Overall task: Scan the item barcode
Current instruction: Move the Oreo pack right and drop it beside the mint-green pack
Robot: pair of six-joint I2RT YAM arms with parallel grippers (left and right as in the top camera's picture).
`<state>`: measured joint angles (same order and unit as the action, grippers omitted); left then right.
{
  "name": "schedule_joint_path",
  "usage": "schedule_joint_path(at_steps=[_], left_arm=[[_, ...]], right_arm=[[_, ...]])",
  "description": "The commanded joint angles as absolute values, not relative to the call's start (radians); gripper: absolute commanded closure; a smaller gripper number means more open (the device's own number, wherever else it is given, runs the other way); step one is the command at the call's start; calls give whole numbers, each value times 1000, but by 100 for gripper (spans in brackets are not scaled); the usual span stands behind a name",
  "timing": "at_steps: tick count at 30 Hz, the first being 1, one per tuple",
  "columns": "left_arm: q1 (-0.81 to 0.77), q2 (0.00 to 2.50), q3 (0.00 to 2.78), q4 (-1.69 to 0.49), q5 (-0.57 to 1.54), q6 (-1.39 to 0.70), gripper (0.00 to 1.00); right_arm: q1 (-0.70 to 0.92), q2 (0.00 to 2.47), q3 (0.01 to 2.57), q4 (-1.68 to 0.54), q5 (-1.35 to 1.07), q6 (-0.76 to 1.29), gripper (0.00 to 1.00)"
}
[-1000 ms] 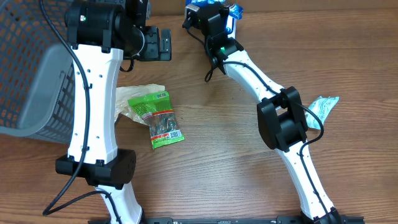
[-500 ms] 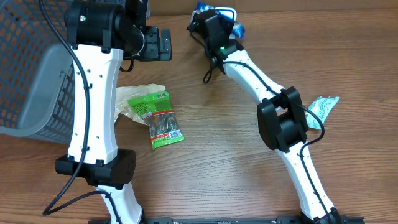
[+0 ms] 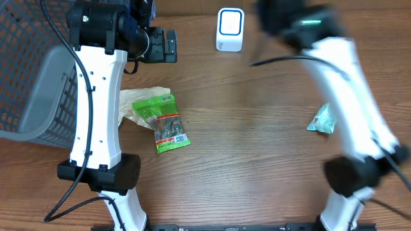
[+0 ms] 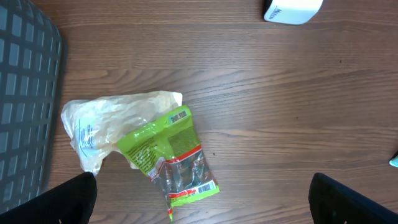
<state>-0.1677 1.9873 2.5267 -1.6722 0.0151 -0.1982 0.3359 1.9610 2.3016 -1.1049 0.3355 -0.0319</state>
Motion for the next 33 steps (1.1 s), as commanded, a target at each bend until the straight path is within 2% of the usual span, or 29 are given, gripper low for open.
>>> schedule_joint_path(at_steps=[1, 5, 8, 13, 19, 22, 26, 30, 33], left_arm=[[-164, 1983, 2548, -1671, 16, -179, 0], [-164, 1983, 2548, -1671, 16, -179, 0], [-164, 1983, 2548, -1671, 16, -179, 0], [-164, 1983, 2548, -1671, 16, -179, 0], [-164, 1983, 2548, -1671, 16, -179, 0], [-164, 1983, 2548, -1671, 16, -179, 0], [-164, 1983, 2548, -1671, 16, -179, 0], [-164, 1983, 2548, -1672, 16, -179, 0], [-164, 1983, 2548, -1671, 16, -179, 0]], right_arm=[[171, 1876, 2311, -1269, 210, 278, 96], [-33, 1883, 2304, -1504, 76, 402, 96], [-155, 1913, 2242, -1561, -20, 397, 96], [-253, 1950, 2016, -1451, -121, 358, 96], [-271, 1953, 1705, -1158, -191, 340, 95], [-263, 1953, 1630, -1070, -196, 340, 85], [-262, 1953, 1618, -1055, -196, 340, 61], [-262, 1950, 1643, -1062, -246, 332, 55], [-243, 1937, 1679, -1047, -458, 252, 53]])
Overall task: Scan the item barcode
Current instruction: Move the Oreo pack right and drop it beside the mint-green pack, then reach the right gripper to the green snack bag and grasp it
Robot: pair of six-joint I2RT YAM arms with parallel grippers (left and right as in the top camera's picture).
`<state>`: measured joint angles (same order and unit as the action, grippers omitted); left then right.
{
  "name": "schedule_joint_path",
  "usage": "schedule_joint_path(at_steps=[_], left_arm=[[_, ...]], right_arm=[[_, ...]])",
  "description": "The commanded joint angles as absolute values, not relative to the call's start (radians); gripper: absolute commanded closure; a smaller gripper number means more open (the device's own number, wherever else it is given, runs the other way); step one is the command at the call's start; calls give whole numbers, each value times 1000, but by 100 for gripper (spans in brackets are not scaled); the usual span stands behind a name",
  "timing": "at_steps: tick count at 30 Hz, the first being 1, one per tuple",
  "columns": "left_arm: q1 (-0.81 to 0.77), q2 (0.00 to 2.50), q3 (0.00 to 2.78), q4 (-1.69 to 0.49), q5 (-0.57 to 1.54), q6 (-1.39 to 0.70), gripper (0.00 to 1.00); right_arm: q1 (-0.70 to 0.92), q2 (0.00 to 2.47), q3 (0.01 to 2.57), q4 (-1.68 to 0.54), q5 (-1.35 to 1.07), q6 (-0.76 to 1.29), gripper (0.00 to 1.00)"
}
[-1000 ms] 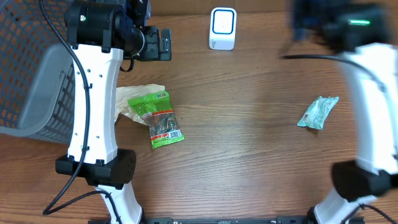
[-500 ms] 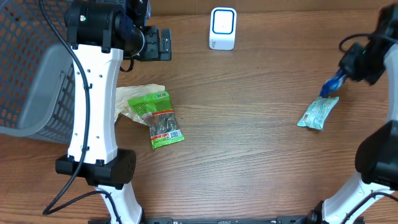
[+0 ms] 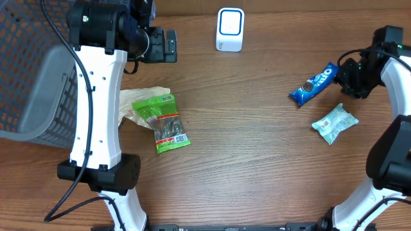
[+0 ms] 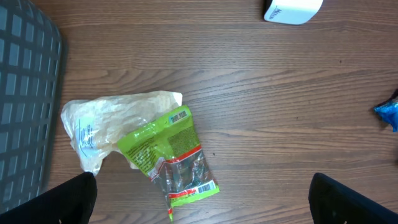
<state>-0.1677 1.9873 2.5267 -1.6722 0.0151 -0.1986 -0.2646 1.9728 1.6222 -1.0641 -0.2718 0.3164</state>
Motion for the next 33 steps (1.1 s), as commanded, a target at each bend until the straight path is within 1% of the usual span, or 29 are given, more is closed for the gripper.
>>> schedule_joint_path(at_steps=[1, 3, 5, 13, 18, 27, 31, 33], left_arm=[[-164, 1983, 2548, -1671, 16, -179, 0], [-164, 1983, 2548, -1671, 16, -179, 0], [-164, 1983, 2548, -1671, 16, -179, 0], [-164, 1983, 2548, -1671, 16, -179, 0], [-164, 1983, 2548, -1671, 16, -179, 0], [-164, 1983, 2548, -1671, 16, -179, 0], [-164, 1983, 2548, -1671, 16, -179, 0], [-164, 1983, 2548, -1671, 16, -179, 0]], right_arm=[[-229, 1931, 1689, -1034, -527, 236, 52], [-184, 1920, 1692, -995, -630, 226, 51], [-118, 1919, 1692, -965, -669, 227, 48], [240, 1977, 1688, -910, -622, 235, 36], [417, 2067, 1688, -830, -623, 291, 35], [599, 2204, 1688, -704, -623, 296, 25], [653, 2253, 1688, -618, -622, 289, 19], [672, 2269, 1688, -591, -621, 287, 18]])
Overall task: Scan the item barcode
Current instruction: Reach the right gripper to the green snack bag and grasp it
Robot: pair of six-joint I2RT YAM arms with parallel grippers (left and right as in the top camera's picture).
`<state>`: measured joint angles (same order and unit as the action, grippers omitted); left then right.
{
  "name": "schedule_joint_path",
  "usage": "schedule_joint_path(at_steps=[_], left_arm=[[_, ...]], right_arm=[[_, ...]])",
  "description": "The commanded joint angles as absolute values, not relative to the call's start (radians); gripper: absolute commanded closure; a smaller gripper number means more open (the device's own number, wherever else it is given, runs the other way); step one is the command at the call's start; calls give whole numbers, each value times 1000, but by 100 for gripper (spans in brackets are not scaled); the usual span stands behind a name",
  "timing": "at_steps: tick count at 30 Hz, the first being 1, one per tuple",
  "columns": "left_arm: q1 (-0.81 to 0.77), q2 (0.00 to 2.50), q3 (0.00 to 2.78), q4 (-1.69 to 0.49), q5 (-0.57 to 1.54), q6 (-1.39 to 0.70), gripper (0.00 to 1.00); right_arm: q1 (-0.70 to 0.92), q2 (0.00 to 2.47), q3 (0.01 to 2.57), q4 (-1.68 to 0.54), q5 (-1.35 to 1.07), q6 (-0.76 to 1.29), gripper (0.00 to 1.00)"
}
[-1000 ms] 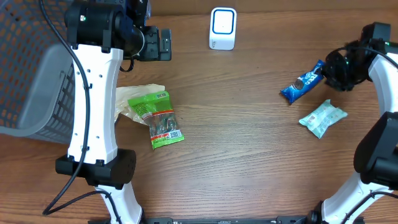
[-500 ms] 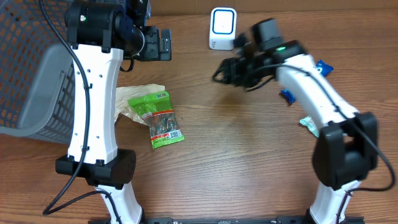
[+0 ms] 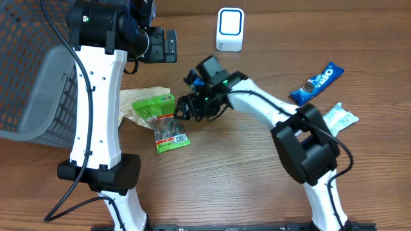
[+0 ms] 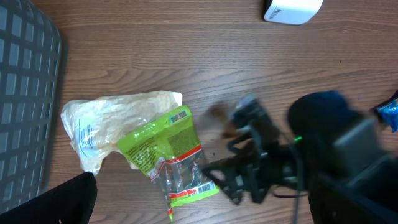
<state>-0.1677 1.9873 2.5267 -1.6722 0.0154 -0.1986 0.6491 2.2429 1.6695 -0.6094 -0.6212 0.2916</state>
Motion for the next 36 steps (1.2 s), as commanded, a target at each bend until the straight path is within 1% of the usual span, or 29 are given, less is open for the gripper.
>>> schedule_joint_path(at_steps=[1, 5, 10, 16, 19, 24, 26, 27, 28, 30, 36], left_arm=[[-164, 1983, 2548, -1671, 16, -179, 0], [-164, 1980, 2549, -1667, 68, -190, 0], [-151, 1951, 2559, -1641, 72, -192, 0], [-67, 1893, 2609, -1641, 72, -263, 0], [-23, 1878, 2610, -1644, 72, -297, 0], [-4, 1880, 2606, -1652, 71, -303, 0], [-4, 1880, 2606, -1652, 71, -303, 0], [-5, 1880, 2606, -1652, 72, -303, 0], [-5, 1880, 2606, -1652, 72, -303, 0], [-5, 1880, 2606, -1652, 71, -303, 0], [-5, 1880, 2606, -1652, 72, -303, 0]], right_arm=[[678, 2275, 1688, -582, -618, 286, 18], [693, 2294, 1688, -548, -604, 280, 18], [719, 2305, 1688, -509, -593, 257, 18], [776, 2318, 1688, -421, -486, 283, 19], [803, 2334, 1688, -397, -413, 349, 27], [816, 2350, 1688, -394, -374, 372, 48], [816, 2349, 1688, -403, -374, 372, 62], [815, 2349, 1688, -406, -374, 372, 75], [812, 2349, 1688, -410, -375, 374, 84], [804, 2349, 1688, -413, -379, 407, 96], [735, 2323, 1695, -464, -546, 421, 96]])
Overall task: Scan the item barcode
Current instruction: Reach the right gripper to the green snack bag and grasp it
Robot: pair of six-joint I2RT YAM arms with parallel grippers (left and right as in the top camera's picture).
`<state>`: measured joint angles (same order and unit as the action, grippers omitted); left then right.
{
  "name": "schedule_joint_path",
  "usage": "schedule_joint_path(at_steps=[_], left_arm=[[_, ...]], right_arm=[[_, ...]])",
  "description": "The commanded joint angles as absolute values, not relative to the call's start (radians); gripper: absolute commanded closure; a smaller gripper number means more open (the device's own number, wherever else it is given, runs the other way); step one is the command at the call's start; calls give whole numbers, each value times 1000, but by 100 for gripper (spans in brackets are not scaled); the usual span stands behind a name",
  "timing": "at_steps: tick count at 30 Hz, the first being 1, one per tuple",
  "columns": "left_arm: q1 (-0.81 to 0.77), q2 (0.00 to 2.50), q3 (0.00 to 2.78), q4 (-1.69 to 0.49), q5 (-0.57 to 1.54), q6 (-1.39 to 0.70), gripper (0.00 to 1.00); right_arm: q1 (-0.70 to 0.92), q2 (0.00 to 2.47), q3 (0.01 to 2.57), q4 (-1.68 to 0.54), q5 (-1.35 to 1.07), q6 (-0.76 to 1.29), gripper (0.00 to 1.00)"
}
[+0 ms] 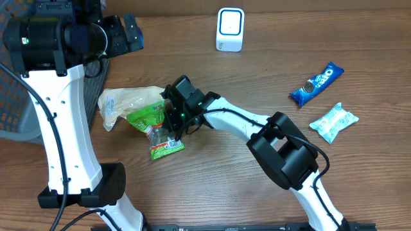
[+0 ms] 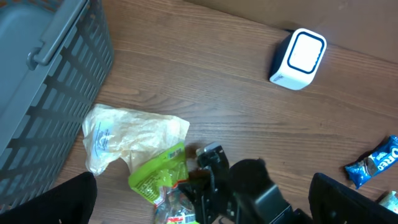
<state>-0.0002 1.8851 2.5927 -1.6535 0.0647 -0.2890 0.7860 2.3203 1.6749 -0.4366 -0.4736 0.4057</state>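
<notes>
A green snack packet (image 1: 153, 128) (image 2: 155, 177) lies on the wooden table, partly on a translucent bag (image 1: 122, 102) (image 2: 127, 134). My right gripper (image 1: 172, 122) (image 2: 200, 190) is down on the packet's right edge; its black body hides the fingertips, so its grip cannot be made out. The white scanner (image 1: 230, 29) (image 2: 298, 59) stands at the back of the table. My left gripper (image 1: 125, 35) (image 2: 202, 199) hangs high over the back left, open and holding nothing, looking down on the packet.
A grey basket (image 1: 16, 96) (image 2: 43, 87) fills the left side, its wall close to the translucent bag. A blue Oreo pack (image 1: 314, 83) (image 2: 372, 165) and a teal packet (image 1: 332, 122) lie at the right.
The left arm has swung left and its camera now shows the basket and scanner. My right gripper went from beside the packet to on it. Packet and bag have shifted a little left.
The right arm was first a blur at the far right, over the teal packet. Then it was near the Oreo pack at the right edge. Later it had reached across to just right of the green packet. Now it is on the packet, and the left arm has moved left.
</notes>
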Motion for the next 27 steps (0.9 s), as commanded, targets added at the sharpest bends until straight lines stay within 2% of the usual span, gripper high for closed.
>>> schedule_joint_path(at_steps=[1, 5, 11, 14, 20, 26, 27], left_arm=[[-5, 1880, 2606, -1652, 71, -303, 0], [-5, 1880, 2606, -1652, 72, -303, 0], [-5, 1880, 2606, -1652, 72, -303, 0], [-5, 1880, 2606, -1652, 72, -303, 0], [-5, 1880, 2606, -1652, 72, -303, 0], [-5, 1880, 2606, -1652, 72, -303, 0], [-5, 1880, 2606, -1652, 72, -303, 0]], right_arm=[[720, 2312, 1697, -485, -554, 427, 96], [650, 2256, 1697, -569, -526, 510, 96], [558, 2201, 1697, -772, -333, 852, 96], [548, 2201, 1695, -809, -342, 864, 96], [560, 2201, 1696, -937, -406, 711, 61], [525, 2188, 1696, -1029, -427, 412, 49], [516, 2187, 1699, -1023, -427, 333, 35]])
